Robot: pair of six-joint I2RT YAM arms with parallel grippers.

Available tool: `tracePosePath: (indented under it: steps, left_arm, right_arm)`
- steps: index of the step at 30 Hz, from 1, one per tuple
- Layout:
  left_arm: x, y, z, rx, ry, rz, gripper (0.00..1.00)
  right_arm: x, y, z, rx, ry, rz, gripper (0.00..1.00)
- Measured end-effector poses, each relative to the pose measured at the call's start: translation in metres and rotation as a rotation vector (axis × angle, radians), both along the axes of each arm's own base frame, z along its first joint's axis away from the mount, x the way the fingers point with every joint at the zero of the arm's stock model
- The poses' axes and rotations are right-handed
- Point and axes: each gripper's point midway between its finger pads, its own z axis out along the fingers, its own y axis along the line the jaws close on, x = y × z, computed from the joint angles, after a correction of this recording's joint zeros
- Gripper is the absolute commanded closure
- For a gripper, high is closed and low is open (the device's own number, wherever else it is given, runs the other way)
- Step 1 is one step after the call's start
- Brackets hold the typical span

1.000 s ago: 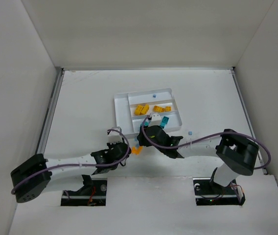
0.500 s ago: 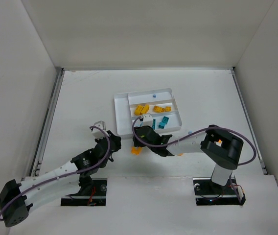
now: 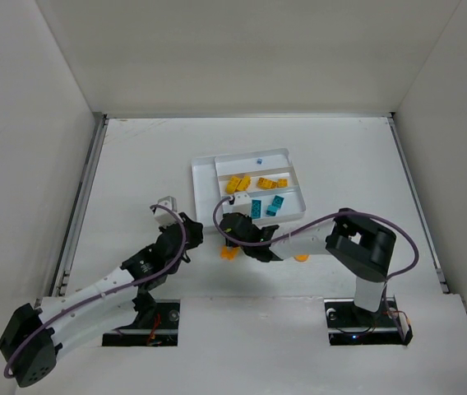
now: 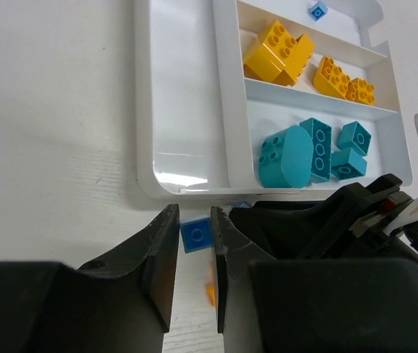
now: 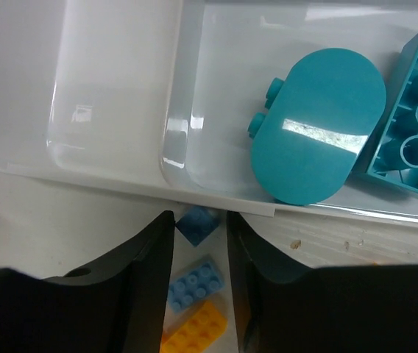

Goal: Sort the legos into containers by color

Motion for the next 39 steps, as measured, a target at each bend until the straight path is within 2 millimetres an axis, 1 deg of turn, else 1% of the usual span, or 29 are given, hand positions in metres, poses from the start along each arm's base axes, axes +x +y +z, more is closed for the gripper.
tracePosePath:
  steps: [3,5,8,11,13,15,17,19,22,24,26,31,33,36,39]
  left_arm:
    - [0.004,-0.006,0.001,-0.003,0.002,-0.014,0.85]
    - [0.007,-0.011,0.004,-0.007,0.001,-0.024,0.85]
    - [0.016,-0.018,0.013,-0.022,-0.014,-0.024,0.85]
    - [0.03,-0.024,0.025,-0.037,-0.032,-0.008,0.84]
    - [0.043,-0.026,0.035,-0.049,-0.045,0.014,0.84]
    - [0.06,-0.031,0.045,-0.061,-0.062,0.034,0.84]
    - [0.077,-0.04,0.051,-0.065,-0.071,0.045,0.84]
    - [0.099,-0.052,0.053,-0.062,-0.07,0.048,0.84]
    - [0.13,-0.072,0.048,-0.048,-0.063,0.041,0.84]
    - [0.15,-0.082,0.04,-0.037,-0.055,0.038,0.84]
    - [0.167,-0.087,0.03,-0.02,-0.045,0.041,0.84]
    - [0.22,-0.096,0.008,-0.007,-0.022,0.049,0.84]
    - [0.235,-0.097,0.0,-0.005,-0.013,0.049,0.83]
    - [0.254,-0.096,-0.009,0.003,-0.004,0.054,0.79]
    - [0.267,-0.098,-0.013,0.01,-0.007,0.049,0.68]
  right_arm:
    - [0.002,0.001,-0.001,-0.015,-0.01,-0.011,0.72]
    - [0.001,0.002,0.0,-0.021,-0.013,-0.013,0.75]
    - [-0.001,0.001,0.0,-0.027,-0.018,-0.014,0.76]
    - [-0.01,-0.004,0.0,-0.027,-0.013,-0.006,0.77]
    - [-0.02,-0.014,0.002,-0.026,-0.008,-0.001,0.77]
    - [-0.028,-0.027,0.008,-0.016,-0.008,-0.001,0.77]
    - [-0.035,-0.037,0.019,0.012,-0.016,-0.001,0.77]
    - [-0.039,-0.047,0.033,0.052,-0.029,-0.005,0.77]
    - [-0.042,-0.058,0.05,0.106,-0.05,-0.017,0.77]
    - [-0.041,-0.067,0.056,0.128,-0.059,-0.031,0.77]
    - [-0.039,-0.074,0.058,0.14,-0.062,-0.046,0.77]
    - [-0.036,-0.089,0.057,0.151,-0.065,-0.077,0.76]
    - [-0.036,-0.091,0.058,0.156,-0.067,-0.081,0.76]
    - [-0.035,-0.09,0.06,0.167,-0.071,-0.081,0.76]
    - [-0.033,-0.09,0.061,0.172,-0.074,-0.086,0.76]
